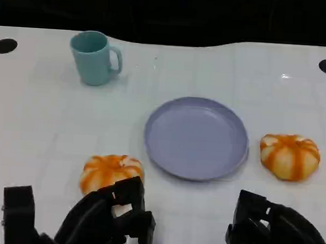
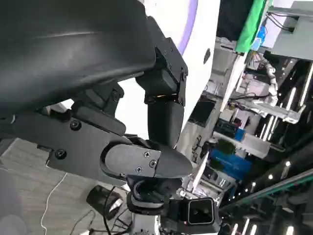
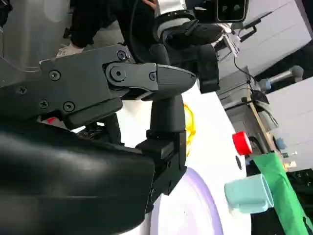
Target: Grasp the bread from the table and place it into the plate.
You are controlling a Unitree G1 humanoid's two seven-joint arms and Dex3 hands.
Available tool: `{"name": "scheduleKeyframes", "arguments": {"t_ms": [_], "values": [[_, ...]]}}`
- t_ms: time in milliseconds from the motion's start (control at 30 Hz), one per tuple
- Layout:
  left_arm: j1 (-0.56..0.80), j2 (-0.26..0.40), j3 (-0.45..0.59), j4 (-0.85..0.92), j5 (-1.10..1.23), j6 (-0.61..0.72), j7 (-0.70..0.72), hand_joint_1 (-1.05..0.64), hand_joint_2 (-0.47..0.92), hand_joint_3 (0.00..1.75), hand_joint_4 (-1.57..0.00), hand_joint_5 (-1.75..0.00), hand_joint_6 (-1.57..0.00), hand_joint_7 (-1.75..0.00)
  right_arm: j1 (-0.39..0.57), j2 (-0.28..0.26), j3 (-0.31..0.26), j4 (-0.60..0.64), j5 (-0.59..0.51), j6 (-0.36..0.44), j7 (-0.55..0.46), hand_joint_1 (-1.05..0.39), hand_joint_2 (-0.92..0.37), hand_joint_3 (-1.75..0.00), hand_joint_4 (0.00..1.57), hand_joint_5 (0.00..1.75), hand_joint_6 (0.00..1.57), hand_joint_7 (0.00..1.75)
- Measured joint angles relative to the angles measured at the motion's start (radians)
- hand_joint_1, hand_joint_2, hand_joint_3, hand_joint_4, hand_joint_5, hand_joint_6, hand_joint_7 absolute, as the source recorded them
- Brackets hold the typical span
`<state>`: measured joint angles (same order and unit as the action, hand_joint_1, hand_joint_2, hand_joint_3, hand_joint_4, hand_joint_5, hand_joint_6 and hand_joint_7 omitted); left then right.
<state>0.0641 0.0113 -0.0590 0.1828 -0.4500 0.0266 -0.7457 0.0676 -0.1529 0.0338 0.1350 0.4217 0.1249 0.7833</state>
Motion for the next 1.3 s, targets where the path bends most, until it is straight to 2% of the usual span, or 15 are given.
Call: {"name": "scheduleKeyframes", "arguments": {"t_ms": [767,900,967,1067,1133,1233,1300], "values": [[-0.002,0.003,0.009,0.006,-0.006,0.008,-0.010,-0.66,0.92,0.21,-0.81,-1.75,-0.59,-1.72,-0.001,0.008,-0.005,-0.001,0.001,-0.001,-0.011,-0.57,-0.92,-0.40,0.61,1.75,0.40,1.72],[-0.002,0.003,0.017,0.000,-0.005,-0.021,-0.010,-0.65,0.92,0.22,-0.63,-1.73,-0.57,-1.44,-0.001,0.009,-0.005,-0.001,0.001,-0.001,-0.011,-0.57,-0.92,-0.40,0.61,1.75,0.40,1.72],[-0.003,0.006,0.024,-0.030,-0.004,-0.036,-0.006,-0.67,0.92,0.21,-0.57,-1.64,-0.59,-1.25,-0.001,0.010,-0.004,-0.001,0.001,-0.001,-0.011,-0.56,-0.92,-0.40,0.62,1.75,0.40,1.72],[-0.009,0.029,0.036,-0.097,-0.003,-0.035,0.006,-0.72,0.92,0.24,-0.54,-1.46,-0.61,-0.98,0.000,0.010,-0.002,-0.005,0.001,-0.001,-0.011,-0.55,-0.92,-0.41,0.61,1.75,0.40,1.72],[-0.015,0.049,0.044,-0.122,0.012,-0.053,0.009,-0.75,0.92,0.29,-0.56,-1.16,-0.62,-0.58,0.000,0.010,-0.001,-0.013,0.001,-0.001,-0.011,-0.56,-0.92,-0.41,0.61,1.75,0.40,1.72],[-0.034,0.090,0.051,-0.128,0.111,-0.184,0.013,-0.77,0.92,0.32,-0.55,-0.95,-0.59,-0.31,0.003,0.010,-0.001,-0.027,0.002,0.001,-0.012,-0.56,-0.92,-0.40,0.61,1.75,0.40,1.72],[-0.051,0.124,0.058,-0.142,0.196,-0.286,0.043,-0.78,0.92,0.26,-0.49,-0.84,-0.54,-0.19,0.004,0.010,0.000,-0.031,0.003,0.004,-0.011,-0.55,-0.92,-0.41,0.61,1.75,0.40,1.72]]}}
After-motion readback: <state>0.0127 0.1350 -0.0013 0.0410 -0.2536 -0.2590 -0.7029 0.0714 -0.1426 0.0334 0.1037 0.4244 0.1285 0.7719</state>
